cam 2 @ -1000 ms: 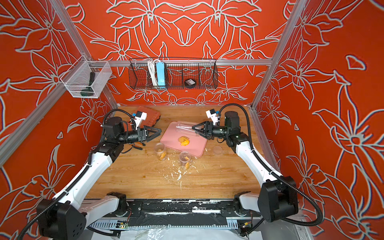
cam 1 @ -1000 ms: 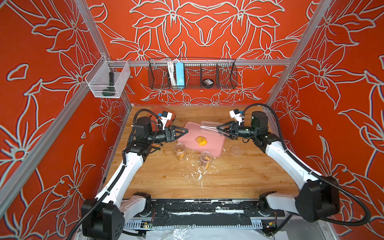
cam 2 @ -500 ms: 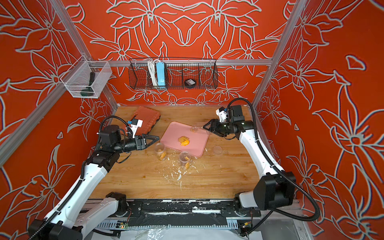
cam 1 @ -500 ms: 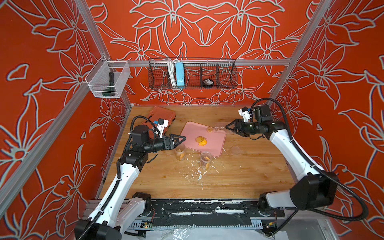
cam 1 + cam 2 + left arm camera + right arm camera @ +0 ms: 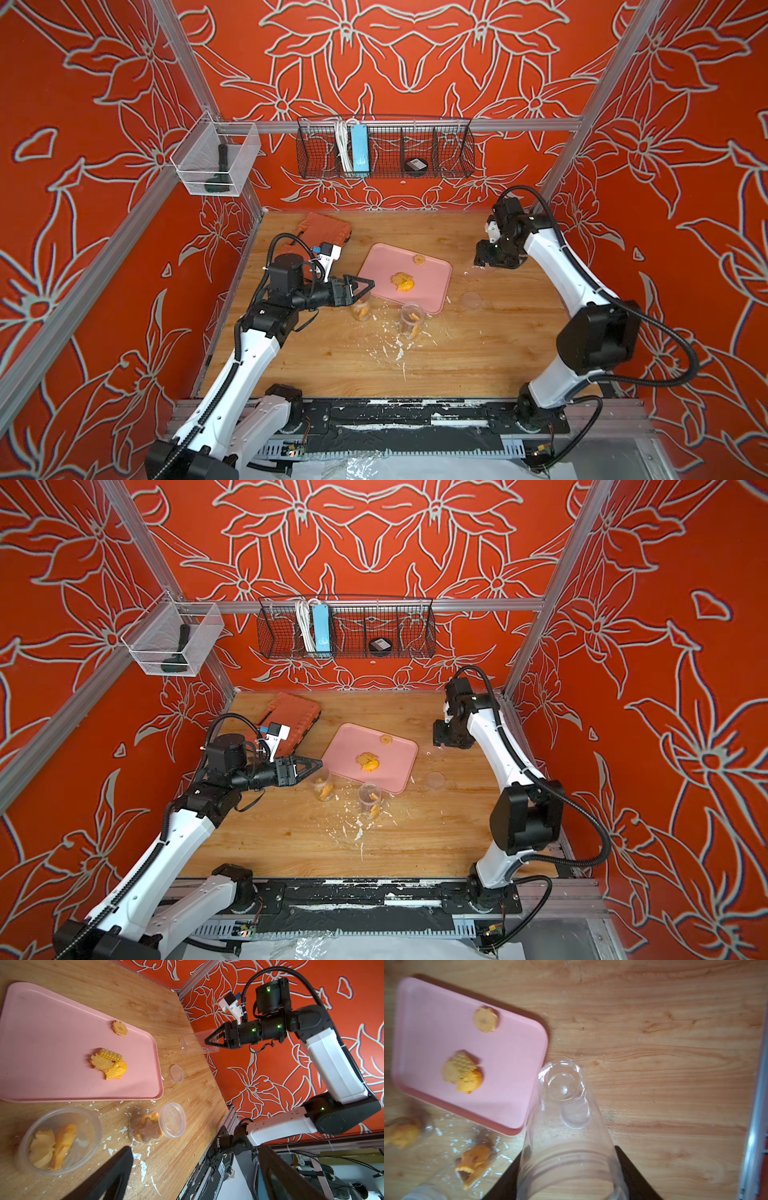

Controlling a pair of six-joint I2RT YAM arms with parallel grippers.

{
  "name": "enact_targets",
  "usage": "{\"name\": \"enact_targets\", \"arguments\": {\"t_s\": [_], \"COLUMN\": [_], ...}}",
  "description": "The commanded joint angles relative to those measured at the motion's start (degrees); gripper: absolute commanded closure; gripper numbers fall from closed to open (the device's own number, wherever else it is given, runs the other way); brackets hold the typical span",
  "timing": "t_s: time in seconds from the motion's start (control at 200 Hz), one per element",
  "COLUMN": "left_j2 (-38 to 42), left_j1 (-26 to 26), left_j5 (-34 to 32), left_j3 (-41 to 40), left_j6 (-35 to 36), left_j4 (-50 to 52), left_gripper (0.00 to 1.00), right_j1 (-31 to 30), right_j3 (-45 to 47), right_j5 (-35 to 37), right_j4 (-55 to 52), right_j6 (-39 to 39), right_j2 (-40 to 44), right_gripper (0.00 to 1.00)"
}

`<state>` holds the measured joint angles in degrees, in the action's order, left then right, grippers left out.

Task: Pour the cookies out of the jar
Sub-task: Place the jar at the center of the board.

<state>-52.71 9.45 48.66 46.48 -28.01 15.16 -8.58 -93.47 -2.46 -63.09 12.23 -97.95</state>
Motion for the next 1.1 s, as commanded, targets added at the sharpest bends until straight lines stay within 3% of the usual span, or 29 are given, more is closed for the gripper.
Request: {"name": "enact_targets", "arguments": {"t_s": [0.0, 0.49, 0.791, 1.096], "left_j2": [-0.4, -2.2, -2.3, -2.1], "left_j1": [0.4, 0.6, 0.6, 0.6], "left_j5": [-0.5, -1.7, -2.0, -2.0], "left_j3": [1.3, 2.2, 2.2, 2.0], "left_j6": [1.5, 2.9, 3.1, 2.9], "left_j4": [1.0, 2.1, 2.2, 2.2], "left_gripper": [0.05, 0.05, 0.05, 0.05], "right_j1": [-0.9, -4.1, -4.6, -4.7], "right_j3": [-4.4, -17.0, -16.8, -16.0], "right_j5": [8.0, 10.8, 10.7, 11.0], "right_j4": [-5.8, -9.3, -9.2, -8.9], "right_j6": [-3.5, -5.3, -5.5, -5.5], "right_j2": [-4.4, -20.7, -23.1, -23.1], "right_gripper": [0.45, 0.45, 0.41, 0.28]}}
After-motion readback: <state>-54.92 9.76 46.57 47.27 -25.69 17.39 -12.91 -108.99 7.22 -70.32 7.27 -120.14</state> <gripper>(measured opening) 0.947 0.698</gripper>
